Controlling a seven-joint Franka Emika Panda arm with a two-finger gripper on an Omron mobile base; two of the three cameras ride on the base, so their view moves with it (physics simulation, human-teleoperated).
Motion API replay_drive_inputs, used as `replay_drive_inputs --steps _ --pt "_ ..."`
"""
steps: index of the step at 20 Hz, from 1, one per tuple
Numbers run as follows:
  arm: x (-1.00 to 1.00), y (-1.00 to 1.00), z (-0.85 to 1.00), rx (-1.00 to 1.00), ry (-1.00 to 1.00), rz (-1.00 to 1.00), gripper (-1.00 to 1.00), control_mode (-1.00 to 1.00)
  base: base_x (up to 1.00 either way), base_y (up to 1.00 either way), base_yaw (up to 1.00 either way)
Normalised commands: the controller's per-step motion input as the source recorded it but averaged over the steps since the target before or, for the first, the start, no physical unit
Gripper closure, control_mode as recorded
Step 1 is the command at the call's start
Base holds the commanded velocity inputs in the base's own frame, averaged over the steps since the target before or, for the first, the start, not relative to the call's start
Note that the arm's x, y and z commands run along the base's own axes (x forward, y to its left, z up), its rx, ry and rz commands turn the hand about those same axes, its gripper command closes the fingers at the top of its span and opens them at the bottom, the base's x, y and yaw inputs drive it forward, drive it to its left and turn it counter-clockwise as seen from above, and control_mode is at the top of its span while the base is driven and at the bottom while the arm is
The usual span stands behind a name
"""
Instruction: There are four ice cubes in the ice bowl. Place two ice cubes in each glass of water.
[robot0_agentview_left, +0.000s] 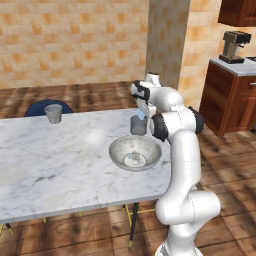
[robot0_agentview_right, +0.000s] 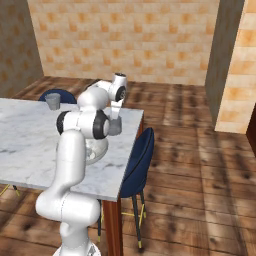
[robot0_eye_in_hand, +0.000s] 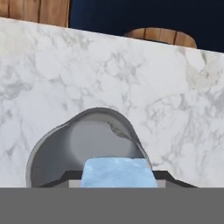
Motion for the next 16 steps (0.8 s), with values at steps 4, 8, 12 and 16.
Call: replay_drive_inputs --steps 4,8,12,16 --pt "0.29 0.00 -0.20 -0.04 0.12 0.06 1.00 -1.00 0.00 0.00 0.00" --pt "0.17 0.00 -0.13 -0.01 0.09 0.06 1.00 -1.00 0.00 0.00 0.00" --pt "0.04 0.00 -0.22 -0.04 0.07 0.06 1.00 -1.00 0.00 0.00 0.00" --pt "0.11 0.00 -0.24 0.00 -0.02 0.04 1.00 -1.00 0.00 0.00 0.00"
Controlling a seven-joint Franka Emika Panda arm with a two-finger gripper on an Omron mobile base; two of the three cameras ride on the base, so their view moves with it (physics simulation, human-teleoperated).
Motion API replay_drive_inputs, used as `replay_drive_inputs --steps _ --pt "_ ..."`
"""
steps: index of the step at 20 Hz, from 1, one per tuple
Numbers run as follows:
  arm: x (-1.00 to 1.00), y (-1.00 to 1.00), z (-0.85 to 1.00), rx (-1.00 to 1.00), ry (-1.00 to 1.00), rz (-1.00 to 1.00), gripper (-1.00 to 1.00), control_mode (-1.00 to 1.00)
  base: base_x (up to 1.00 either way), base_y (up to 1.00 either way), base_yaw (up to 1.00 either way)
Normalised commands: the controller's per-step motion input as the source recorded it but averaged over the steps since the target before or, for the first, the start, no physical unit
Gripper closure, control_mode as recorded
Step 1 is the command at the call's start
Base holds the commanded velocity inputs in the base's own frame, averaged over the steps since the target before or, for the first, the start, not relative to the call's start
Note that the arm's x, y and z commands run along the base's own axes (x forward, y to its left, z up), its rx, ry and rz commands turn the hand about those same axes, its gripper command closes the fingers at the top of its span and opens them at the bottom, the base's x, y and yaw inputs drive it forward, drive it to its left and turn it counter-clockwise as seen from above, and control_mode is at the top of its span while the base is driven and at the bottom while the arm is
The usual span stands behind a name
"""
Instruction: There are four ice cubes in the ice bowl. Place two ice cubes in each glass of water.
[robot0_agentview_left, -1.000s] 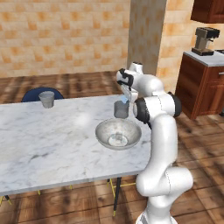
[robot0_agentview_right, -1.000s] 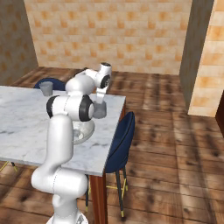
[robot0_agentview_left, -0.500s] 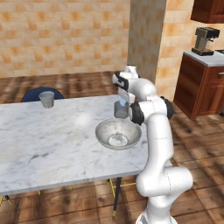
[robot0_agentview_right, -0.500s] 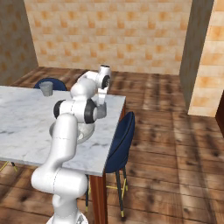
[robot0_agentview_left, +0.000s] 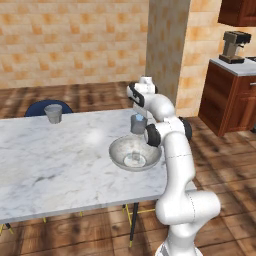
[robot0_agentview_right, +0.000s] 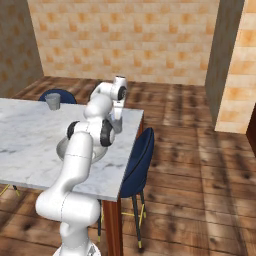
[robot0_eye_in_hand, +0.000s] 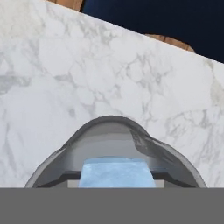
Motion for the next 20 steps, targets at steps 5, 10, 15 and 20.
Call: replay_drive_inputs --steps 5,10,15,20 --pt "0.09 0.00 -0.15 0.00 -0.12 0.03 -1.00 -1.00 0.00 0.00 0.00" --pt "-0.17 0.10 0.00 0.00 -0.23 0.00 -1.00 -1.00 0.00 0.00 0.00" --pt "-0.20 0.17 -0.02 -0.02 -0.14 0.00 -1.00 -1.00 0.00 0.00 0.00" --pt "-0.28 0.04 -0.14 -0.02 -0.12 0.00 -1.00 -1.00 0.00 0.00 0.00"
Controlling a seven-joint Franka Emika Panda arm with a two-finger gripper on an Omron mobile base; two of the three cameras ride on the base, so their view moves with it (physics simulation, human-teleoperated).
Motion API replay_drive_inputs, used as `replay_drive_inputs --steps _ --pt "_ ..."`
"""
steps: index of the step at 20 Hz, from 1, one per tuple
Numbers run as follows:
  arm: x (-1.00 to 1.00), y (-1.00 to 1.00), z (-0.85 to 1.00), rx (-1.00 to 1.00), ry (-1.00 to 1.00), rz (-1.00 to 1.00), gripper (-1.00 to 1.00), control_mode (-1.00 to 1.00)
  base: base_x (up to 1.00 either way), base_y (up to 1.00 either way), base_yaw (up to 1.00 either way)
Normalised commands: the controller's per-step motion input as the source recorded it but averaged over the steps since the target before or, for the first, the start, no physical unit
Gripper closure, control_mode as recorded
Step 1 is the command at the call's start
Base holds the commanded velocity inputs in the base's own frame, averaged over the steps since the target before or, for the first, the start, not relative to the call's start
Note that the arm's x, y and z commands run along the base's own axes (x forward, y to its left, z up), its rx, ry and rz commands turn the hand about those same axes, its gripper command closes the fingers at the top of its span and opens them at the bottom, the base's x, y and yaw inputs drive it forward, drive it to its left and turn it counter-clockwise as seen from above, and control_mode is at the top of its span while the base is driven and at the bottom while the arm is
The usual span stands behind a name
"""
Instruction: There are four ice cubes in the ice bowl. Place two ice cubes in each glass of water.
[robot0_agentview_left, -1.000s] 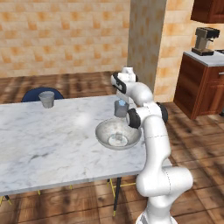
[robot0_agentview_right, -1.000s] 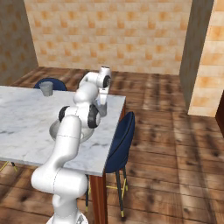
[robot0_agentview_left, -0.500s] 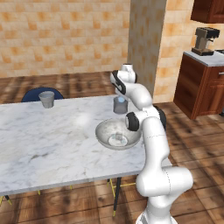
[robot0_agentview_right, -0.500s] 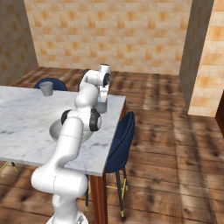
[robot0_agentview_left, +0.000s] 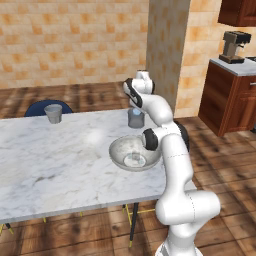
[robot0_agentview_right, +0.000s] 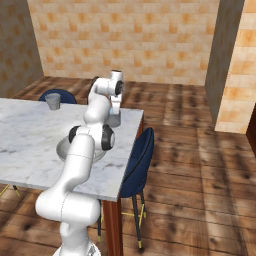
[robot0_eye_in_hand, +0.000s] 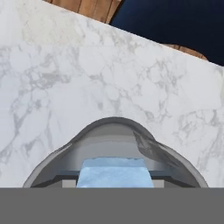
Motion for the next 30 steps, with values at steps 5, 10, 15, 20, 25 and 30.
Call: replay_drive_inputs --steps 5,10,15,20,25,30 --pt "-0.73 0.00 -0.32 0.00 -0.30 0.00 -1.00 -1.00 0.00 0.00 0.00" --pt "-0.54 0.00 -0.50 0.00 -0.44 0.03 -1.00 -1.00 0.00 0.00 0.00" --pt "-0.08 0.00 -0.73 0.00 -0.42 0.03 -1.00 -1.00 0.00 0.00 0.00" --pt "-0.18 -0.01 -0.55 0.00 -0.46 0.09 -1.00 -1.00 0.00 0.00 0.00" --pt "-0.64 -0.15 -0.15 0.00 -0.18 0.18 -1.00 -1.00 0.00 0.00 0.00" --pt "-0.40 -0.07 -0.30 -0.02 0.03 0.18 -1.00 -1.00 0.00 0.00 0.00"
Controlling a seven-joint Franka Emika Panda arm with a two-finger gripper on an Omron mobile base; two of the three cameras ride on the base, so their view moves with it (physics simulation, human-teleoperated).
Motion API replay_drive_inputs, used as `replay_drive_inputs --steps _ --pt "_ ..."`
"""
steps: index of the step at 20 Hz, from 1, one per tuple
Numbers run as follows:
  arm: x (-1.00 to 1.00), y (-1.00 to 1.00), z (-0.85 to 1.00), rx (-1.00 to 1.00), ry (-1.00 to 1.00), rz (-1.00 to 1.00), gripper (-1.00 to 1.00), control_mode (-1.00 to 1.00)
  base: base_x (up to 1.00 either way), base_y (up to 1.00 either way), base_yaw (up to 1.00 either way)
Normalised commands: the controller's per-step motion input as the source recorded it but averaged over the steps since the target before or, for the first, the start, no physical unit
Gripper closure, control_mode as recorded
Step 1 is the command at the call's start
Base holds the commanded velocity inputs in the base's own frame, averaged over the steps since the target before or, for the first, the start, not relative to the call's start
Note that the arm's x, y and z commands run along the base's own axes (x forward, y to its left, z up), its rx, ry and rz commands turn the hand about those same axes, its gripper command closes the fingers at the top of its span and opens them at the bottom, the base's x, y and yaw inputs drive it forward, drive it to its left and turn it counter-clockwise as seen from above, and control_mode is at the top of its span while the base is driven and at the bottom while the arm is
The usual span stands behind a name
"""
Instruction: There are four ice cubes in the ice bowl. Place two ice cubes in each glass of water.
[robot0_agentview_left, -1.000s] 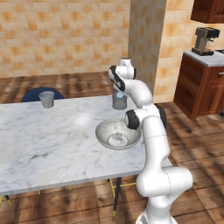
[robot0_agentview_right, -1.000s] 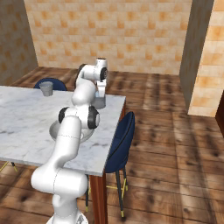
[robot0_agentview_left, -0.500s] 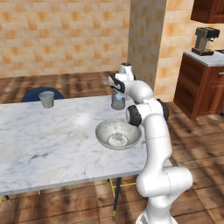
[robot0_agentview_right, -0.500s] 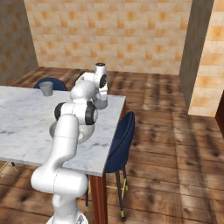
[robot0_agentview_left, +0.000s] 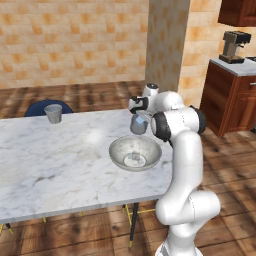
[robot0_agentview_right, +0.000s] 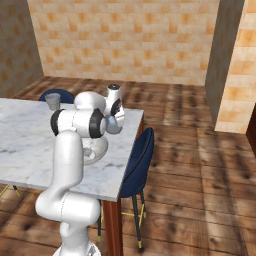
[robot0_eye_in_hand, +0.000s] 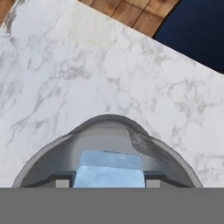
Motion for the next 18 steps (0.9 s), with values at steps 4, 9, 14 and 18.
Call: replay_drive_inputs --steps 4,9,14,18 --pt "-0.05 0.00 -0.21 -0.08 0.23 0.20 -1.00 -1.00 0.00 0.00 0.00" --pt "0.00 0.01 -0.06 -0.04 0.06 0.03 -1.00 -1.00 0.00 0.00 0.00" --pt "0.00 0.00 0.00 0.00 0.00 0.00 -1.00 -1.00 0.00 0.00 0.00" --pt "0.00 0.00 0.00 0.00 0.00 0.00 -1.00 -1.00 0.00 0.00 0.00"
